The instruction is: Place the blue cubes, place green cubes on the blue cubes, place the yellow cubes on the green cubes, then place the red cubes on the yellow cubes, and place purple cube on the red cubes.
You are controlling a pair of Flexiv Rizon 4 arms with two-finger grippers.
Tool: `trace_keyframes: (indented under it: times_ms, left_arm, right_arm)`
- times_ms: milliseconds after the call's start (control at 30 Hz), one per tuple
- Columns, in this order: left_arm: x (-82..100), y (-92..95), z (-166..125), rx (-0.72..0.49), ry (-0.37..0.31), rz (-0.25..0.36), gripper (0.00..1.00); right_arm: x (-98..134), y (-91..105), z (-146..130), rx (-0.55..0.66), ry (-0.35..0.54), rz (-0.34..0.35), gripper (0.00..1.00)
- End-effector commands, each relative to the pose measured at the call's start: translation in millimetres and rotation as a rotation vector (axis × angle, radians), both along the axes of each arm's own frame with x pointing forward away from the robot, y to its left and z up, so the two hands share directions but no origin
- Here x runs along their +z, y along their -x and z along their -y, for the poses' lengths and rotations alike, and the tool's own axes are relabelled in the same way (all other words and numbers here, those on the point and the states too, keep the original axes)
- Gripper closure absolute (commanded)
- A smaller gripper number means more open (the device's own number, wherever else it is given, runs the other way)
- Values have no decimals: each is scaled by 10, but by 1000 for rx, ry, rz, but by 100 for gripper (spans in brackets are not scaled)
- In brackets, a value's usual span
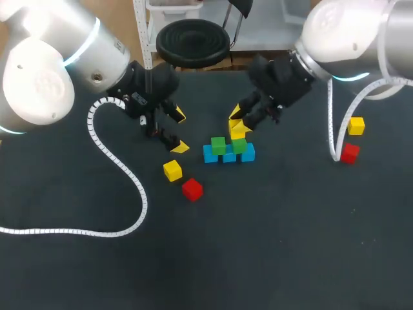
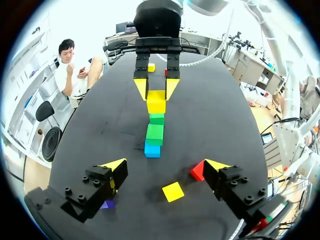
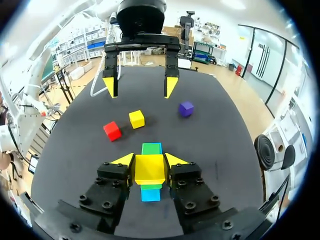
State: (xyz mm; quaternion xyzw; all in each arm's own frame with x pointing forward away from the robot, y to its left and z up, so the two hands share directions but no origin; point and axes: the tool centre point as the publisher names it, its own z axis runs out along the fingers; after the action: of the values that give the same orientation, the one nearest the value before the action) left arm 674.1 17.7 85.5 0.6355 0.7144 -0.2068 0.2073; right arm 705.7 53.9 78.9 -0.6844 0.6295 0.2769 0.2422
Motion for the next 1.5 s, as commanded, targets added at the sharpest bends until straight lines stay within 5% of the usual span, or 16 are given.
trace_keyframes:
  times_ms: [33, 633, 1500]
  left_arm:
    - [-4, -1, -9, -2, 2, 1, 0]
    - [-4, -1, -9, -2, 2, 1, 0]
    - [-4, -1, -9, -2, 2, 1, 0]
  right_arm:
    - [-28, -86, -98, 3, 12, -22, 100]
    - [-108, 15, -176, -138, 42, 17, 100]
    - [-196, -34, -149, -95, 23, 17, 100]
